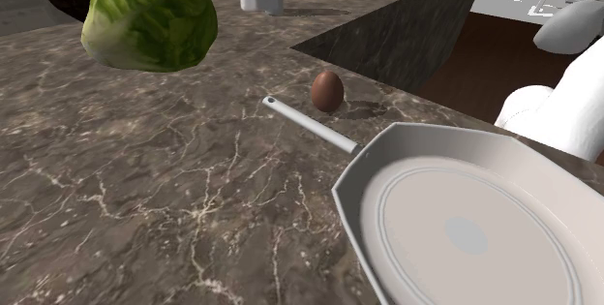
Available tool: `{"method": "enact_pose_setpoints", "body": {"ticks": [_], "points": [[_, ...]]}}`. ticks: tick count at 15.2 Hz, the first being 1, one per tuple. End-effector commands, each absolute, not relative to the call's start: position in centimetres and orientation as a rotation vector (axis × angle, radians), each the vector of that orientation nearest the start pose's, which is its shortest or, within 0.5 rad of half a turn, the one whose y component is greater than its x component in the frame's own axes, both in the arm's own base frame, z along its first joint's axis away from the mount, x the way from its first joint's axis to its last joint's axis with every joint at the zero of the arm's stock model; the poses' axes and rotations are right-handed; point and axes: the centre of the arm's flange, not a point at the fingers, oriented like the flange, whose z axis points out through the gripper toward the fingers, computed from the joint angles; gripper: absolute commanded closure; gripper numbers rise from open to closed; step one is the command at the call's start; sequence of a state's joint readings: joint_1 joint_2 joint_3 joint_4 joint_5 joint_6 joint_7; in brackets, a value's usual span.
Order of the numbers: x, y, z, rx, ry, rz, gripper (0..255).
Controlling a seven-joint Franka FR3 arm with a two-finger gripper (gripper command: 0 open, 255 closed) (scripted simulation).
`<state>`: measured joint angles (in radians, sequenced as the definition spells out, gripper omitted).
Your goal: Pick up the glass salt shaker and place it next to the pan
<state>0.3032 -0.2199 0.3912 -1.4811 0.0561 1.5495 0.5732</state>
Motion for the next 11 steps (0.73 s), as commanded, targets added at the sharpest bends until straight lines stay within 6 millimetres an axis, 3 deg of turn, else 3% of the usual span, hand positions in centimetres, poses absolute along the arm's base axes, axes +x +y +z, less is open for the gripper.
{"method": "enact_pose_setpoints", "body": {"ticks": [1,11], "points": [[32.5,35.5,76.9,-2.976,-0.196,-0.354,255],[25.1,46.3,75.7,-2.976,-0.196,-0.354,255]]}}
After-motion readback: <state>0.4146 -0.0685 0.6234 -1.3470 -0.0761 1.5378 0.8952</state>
